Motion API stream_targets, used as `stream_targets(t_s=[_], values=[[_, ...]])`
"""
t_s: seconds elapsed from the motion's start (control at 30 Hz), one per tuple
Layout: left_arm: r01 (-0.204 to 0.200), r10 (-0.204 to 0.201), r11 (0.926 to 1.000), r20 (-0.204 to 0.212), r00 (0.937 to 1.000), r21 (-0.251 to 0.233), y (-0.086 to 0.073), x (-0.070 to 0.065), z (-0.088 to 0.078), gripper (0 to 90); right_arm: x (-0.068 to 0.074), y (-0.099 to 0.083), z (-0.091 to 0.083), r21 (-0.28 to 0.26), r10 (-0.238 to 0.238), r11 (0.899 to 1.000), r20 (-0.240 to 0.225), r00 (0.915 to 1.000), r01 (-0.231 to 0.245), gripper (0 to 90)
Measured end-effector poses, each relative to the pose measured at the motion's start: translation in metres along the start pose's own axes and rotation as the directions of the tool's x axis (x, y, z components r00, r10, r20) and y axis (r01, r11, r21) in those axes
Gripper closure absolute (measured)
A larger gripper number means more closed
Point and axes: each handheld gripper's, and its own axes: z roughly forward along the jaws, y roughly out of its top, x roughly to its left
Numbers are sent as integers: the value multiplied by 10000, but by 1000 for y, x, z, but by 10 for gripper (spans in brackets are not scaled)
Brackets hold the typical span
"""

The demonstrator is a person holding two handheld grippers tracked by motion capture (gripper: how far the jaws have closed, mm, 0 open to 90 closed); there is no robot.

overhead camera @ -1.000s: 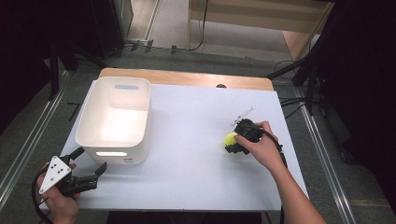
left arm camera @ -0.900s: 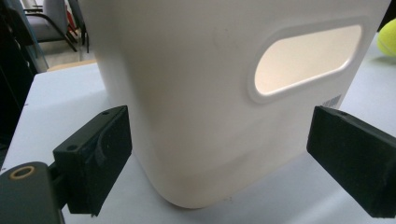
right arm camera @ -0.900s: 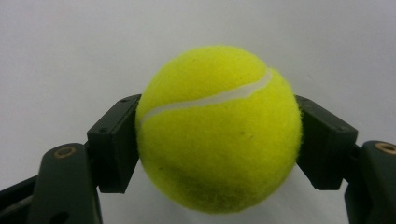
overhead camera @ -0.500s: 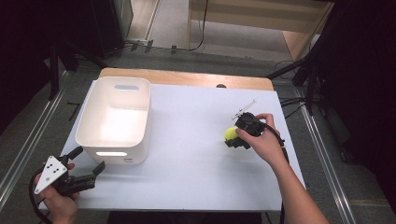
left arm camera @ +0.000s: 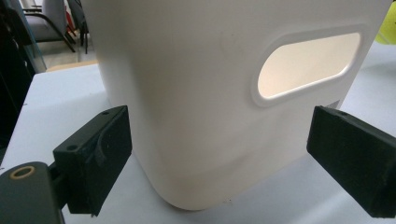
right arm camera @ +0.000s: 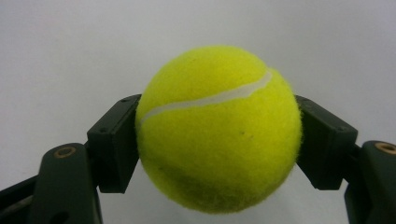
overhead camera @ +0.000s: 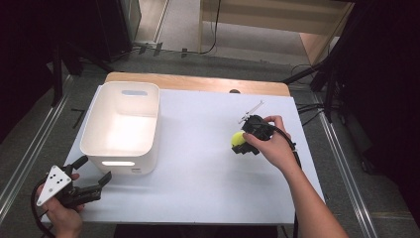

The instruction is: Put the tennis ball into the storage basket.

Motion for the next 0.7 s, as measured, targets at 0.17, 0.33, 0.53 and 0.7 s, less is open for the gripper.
stream_targets(t_s=[0.17, 0.33, 0.53, 0.7], values=[[9, -9, 10000, 26, 10000, -3, 0, 0, 0, 72, 4, 11, -3, -79, -257, 9996, -122, 9996, 256, 237], [2, -2, 10000, 18, 10000, -1, 0, 0, 0, 73, 10, 25, -5, -8, -559, 9984, -114, 9984, 559, 237], [31, -31, 10000, 48, 10000, 36, 0, 1, -1, 72, 20, 42, -11, -7, -887, 9961, -172, 9959, 887, 238], [40, -40, 10000, 49, 10000, 5, 0, 1, -1, 73, 24, 52, -15, 0, -1088, 9941, -258, 9937, 1089, 237]])
